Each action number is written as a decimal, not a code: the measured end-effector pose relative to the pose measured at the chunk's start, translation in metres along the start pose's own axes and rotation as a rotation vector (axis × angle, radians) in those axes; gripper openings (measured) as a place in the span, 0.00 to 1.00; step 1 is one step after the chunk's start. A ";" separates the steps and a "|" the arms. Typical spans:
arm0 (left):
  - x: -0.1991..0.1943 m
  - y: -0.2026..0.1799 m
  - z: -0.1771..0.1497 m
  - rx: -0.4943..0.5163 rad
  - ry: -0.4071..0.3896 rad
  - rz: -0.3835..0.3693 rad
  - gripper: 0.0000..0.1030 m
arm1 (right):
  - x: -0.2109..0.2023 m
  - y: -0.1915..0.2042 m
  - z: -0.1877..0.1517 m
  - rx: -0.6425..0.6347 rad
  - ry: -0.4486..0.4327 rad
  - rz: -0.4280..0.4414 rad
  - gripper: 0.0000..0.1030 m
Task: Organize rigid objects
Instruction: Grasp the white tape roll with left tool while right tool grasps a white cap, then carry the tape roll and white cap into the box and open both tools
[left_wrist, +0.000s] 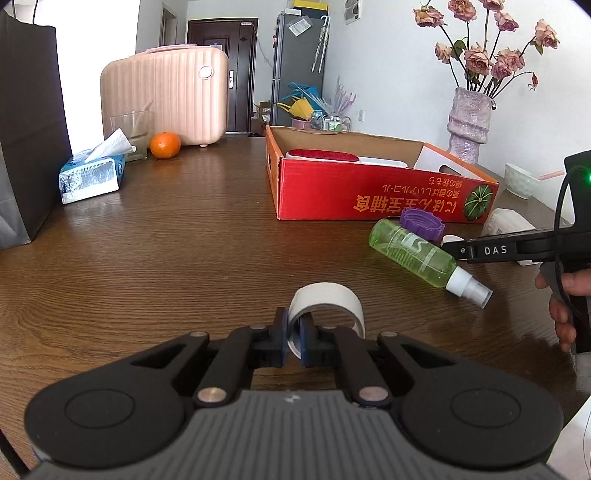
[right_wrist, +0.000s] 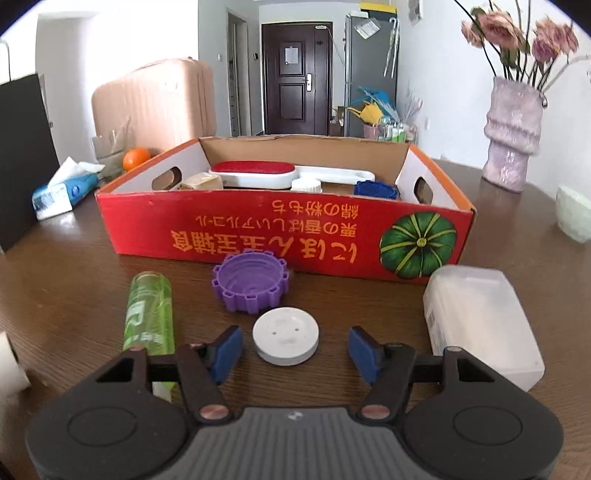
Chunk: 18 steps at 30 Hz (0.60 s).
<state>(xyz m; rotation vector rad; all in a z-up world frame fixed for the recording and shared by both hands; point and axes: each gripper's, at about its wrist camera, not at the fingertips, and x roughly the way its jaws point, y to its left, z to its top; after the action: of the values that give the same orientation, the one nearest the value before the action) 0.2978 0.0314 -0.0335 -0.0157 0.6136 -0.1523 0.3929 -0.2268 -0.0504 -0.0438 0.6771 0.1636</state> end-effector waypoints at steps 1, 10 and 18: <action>-0.001 -0.001 0.000 0.002 -0.001 0.003 0.06 | 0.000 0.001 0.000 -0.005 -0.006 0.006 0.36; -0.027 -0.010 0.002 0.015 -0.030 0.020 0.06 | -0.063 0.021 -0.021 -0.103 -0.059 0.012 0.37; -0.042 -0.033 0.010 0.040 -0.048 -0.040 0.06 | -0.137 0.014 -0.053 -0.082 -0.134 -0.004 0.37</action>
<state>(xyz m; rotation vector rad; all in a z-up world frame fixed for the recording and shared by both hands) 0.2657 0.0049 0.0006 0.0069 0.5625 -0.2026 0.2529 -0.2368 -0.0060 -0.1120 0.5362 0.1887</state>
